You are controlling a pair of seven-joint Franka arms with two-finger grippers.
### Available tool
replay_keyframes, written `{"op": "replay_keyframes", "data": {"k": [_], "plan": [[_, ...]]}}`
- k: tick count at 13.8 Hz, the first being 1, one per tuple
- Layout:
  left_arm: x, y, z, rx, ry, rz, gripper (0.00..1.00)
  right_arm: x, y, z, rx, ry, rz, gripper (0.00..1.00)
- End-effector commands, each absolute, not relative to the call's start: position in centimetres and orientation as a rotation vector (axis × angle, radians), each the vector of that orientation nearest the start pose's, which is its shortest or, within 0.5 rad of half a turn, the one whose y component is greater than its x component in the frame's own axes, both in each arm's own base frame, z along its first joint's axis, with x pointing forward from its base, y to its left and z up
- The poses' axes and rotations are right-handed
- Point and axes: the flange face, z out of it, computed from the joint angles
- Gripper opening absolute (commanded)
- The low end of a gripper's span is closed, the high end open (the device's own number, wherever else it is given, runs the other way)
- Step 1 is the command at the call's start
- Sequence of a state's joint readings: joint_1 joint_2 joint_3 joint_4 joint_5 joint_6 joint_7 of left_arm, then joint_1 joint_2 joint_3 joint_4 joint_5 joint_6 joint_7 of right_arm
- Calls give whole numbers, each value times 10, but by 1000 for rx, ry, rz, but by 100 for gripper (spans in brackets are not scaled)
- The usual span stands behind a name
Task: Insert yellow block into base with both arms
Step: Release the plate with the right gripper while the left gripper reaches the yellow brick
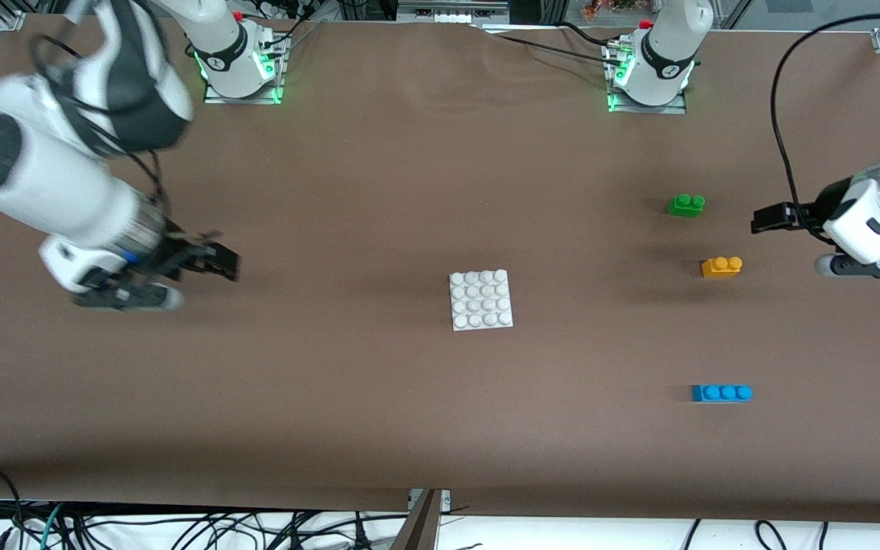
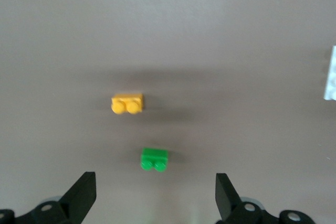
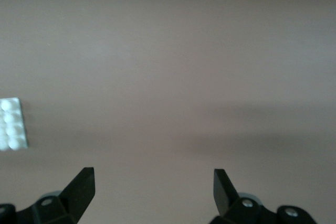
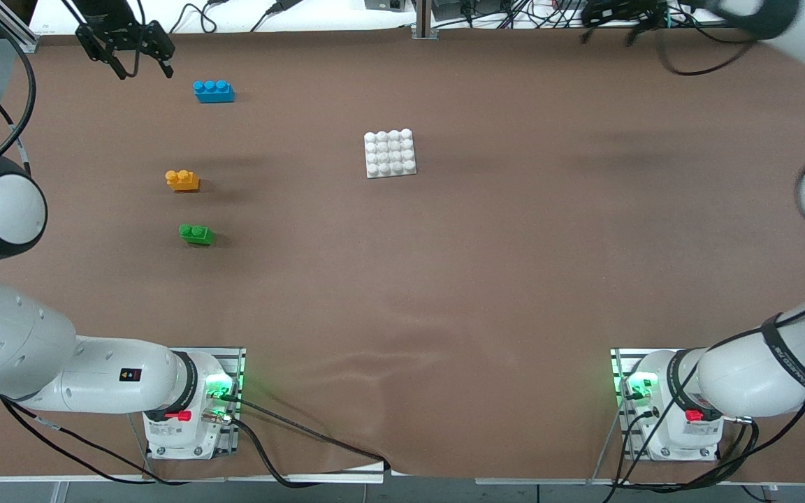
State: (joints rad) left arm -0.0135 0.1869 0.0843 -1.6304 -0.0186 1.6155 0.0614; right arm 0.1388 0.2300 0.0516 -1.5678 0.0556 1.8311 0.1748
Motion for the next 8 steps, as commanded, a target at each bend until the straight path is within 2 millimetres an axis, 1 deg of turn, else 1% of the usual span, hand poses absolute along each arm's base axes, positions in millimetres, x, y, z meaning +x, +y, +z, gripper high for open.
{"op": "replay_keyframes", "data": {"k": [1,2,3,4,6,8], "plan": [[599,75,463,-3128,77,229,100,571,67,550,-3086,-86,-6,100],[595,83,441,-3131,63,212,100,561,56,561,-3096,-79,-5,100],[588,84,418,-3132,59,200,100,558,38,567,-3118,-45,28,100],[584,84,402,-3127,63,191,100,559,32,573,-3136,-37,22,100],[570,92,361,-3120,66,155,100,558,30,574,-3136,-33,32,100],[547,90,316,-3084,127,104,100,558,30,575,-3136,-25,29,100]]}}
